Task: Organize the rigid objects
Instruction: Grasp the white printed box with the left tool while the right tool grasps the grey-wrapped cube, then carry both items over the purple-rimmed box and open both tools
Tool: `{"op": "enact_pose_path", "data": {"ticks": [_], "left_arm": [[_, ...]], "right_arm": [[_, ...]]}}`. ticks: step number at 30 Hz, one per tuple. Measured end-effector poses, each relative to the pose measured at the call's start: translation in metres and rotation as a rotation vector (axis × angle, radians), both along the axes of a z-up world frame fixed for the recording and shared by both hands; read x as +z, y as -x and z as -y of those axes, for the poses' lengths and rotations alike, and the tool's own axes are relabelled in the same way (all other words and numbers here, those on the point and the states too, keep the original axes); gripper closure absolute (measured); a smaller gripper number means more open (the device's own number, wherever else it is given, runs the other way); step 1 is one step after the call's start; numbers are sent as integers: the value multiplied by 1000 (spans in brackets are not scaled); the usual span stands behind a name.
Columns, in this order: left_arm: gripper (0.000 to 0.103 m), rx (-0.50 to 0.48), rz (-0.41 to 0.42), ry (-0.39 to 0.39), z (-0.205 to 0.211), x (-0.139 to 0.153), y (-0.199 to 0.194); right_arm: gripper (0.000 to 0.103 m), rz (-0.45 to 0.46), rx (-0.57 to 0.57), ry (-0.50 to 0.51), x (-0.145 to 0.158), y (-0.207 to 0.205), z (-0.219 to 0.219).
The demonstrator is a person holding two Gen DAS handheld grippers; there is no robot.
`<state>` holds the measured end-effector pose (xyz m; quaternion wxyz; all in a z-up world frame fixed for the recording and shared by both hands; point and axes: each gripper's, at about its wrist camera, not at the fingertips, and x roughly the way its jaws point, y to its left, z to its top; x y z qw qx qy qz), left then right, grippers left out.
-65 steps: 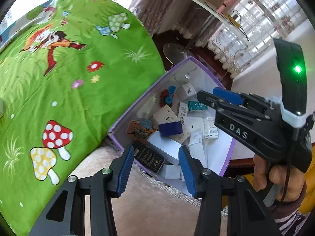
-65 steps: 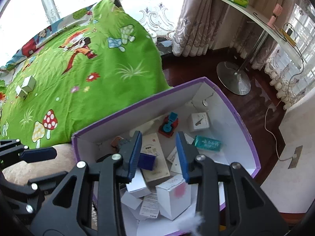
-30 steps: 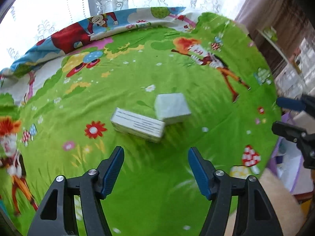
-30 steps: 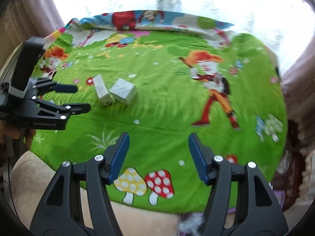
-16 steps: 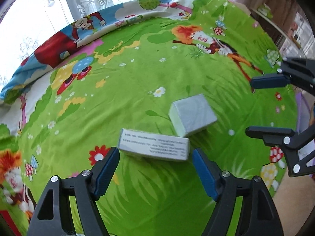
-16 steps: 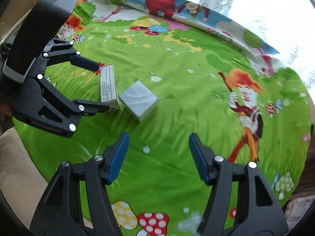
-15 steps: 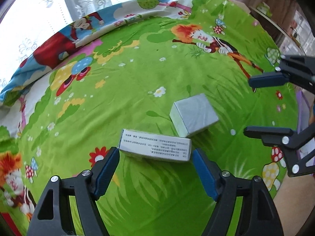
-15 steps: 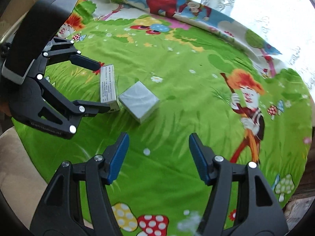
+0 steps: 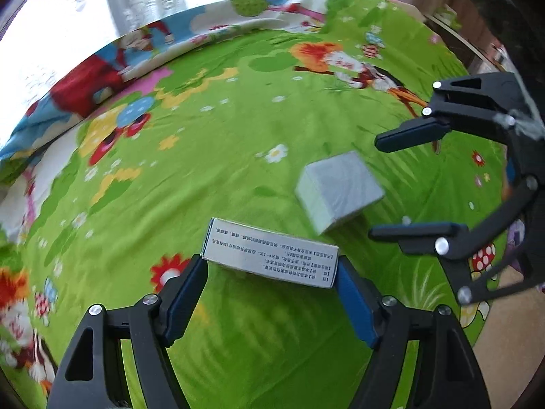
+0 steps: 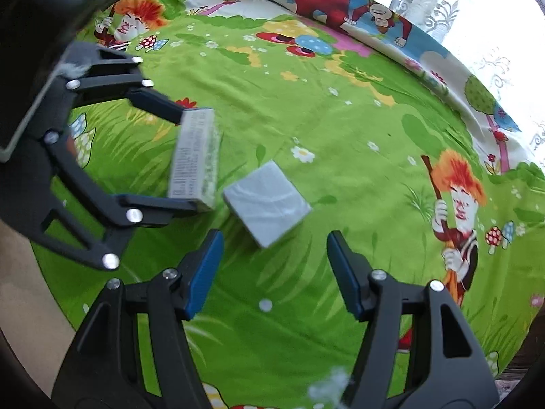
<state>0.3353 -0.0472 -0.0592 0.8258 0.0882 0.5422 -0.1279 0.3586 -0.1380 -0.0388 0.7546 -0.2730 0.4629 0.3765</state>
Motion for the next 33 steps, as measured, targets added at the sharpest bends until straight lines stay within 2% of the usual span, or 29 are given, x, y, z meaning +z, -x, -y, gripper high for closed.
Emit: {"op": "enact_pose_path", "data": {"ticks": [8, 11, 20, 33], "left_arm": [[27, 139, -3, 76, -24, 9, 21], [27, 169, 4, 100, -23, 13, 27], [27, 262, -4, 152, -20, 18, 41], [27, 250, 52, 201, 14, 59, 75]], "right_arm": [[36, -52, -47, -49, -13, -11, -16], [40, -52, -76, -39, -20, -9, -20], [41, -38, -180, -60, -16, 6, -13], [41, 1, -386, -126, 41, 55, 55]]}}
